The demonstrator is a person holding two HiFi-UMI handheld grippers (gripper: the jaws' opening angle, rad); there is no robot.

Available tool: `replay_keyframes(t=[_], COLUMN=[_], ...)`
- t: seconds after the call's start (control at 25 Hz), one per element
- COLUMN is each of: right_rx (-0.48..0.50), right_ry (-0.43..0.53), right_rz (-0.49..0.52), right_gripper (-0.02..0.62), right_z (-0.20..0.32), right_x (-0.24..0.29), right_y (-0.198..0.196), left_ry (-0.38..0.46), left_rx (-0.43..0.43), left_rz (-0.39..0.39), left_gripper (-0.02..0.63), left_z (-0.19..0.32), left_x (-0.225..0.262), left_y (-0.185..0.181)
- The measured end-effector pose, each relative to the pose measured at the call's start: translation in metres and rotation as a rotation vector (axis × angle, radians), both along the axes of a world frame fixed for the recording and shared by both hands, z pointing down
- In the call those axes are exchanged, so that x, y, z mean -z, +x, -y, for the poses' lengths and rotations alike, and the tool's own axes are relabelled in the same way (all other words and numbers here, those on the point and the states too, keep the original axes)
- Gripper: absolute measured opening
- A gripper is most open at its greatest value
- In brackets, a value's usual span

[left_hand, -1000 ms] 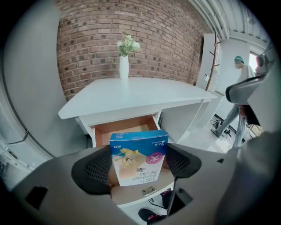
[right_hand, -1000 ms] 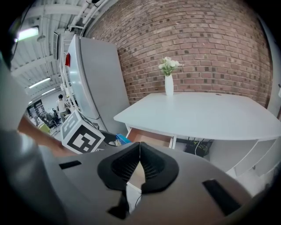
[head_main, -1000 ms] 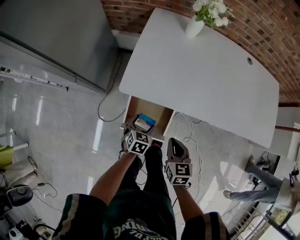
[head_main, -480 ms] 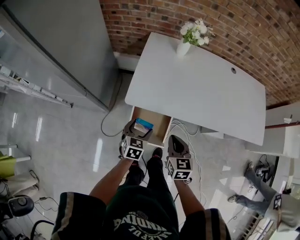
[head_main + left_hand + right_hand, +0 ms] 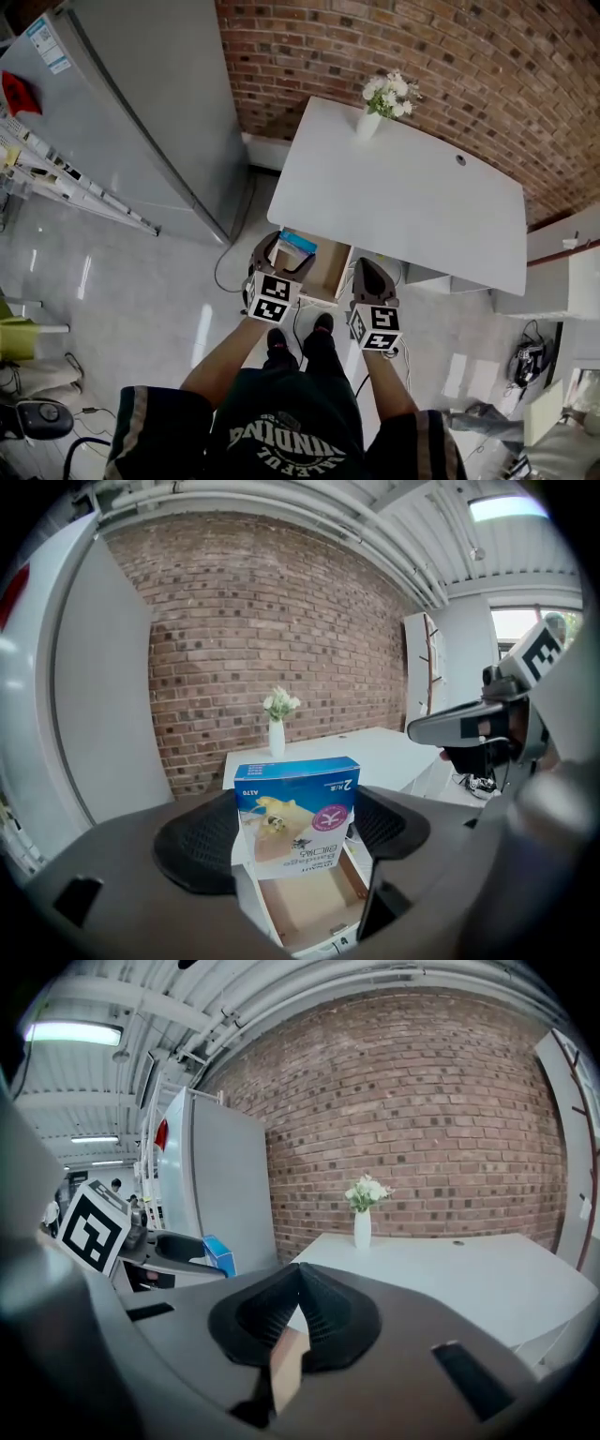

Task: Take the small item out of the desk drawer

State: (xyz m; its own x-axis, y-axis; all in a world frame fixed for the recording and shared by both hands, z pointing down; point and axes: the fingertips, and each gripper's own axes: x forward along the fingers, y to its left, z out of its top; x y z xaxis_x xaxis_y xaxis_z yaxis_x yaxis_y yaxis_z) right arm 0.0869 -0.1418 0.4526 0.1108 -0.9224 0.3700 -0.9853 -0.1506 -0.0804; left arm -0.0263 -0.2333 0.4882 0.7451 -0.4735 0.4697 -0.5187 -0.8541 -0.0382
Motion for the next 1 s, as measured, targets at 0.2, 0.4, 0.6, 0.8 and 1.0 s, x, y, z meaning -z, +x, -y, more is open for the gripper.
replay_keyframes(t=[0.2, 0.4, 0.6, 0.8, 1.0], right_rx=[0.009, 0.005, 0.012, 0.029, 0.037], right_ry=[0.066, 0.113, 0.13, 0.129, 0.124], right_rz=[-0.042, -0.063, -0.075, -0.081, -0.093], right_gripper=[0.023, 0.023, 0.023, 0.023, 0.023], right_z=[0.008, 0.014, 0.017, 0.02, 0.018], right_x=[0.032, 0.056, 0.065, 0.067, 0.069], right_y=[-0.004, -0.005, -0.008, -0.013, -0.014], left_ry=[0.061, 0.098, 0.111, 0.104, 0.103], left_rx=[-0.002, -0.002, -0.004, -0.005, -0.012], left_rz=[-0.039, -0.062, -0.072, -0.069, -0.076], left_gripper=[0.403, 0.403, 0.403, 0.403, 0.403], left_z=[0.009, 0.016, 0.017, 0.015, 0.012], left_x=[0.036, 0.062, 0.07, 0.07, 0.072], left_y=[-0.008, -0.016, -0.019, -0.02, -0.016])
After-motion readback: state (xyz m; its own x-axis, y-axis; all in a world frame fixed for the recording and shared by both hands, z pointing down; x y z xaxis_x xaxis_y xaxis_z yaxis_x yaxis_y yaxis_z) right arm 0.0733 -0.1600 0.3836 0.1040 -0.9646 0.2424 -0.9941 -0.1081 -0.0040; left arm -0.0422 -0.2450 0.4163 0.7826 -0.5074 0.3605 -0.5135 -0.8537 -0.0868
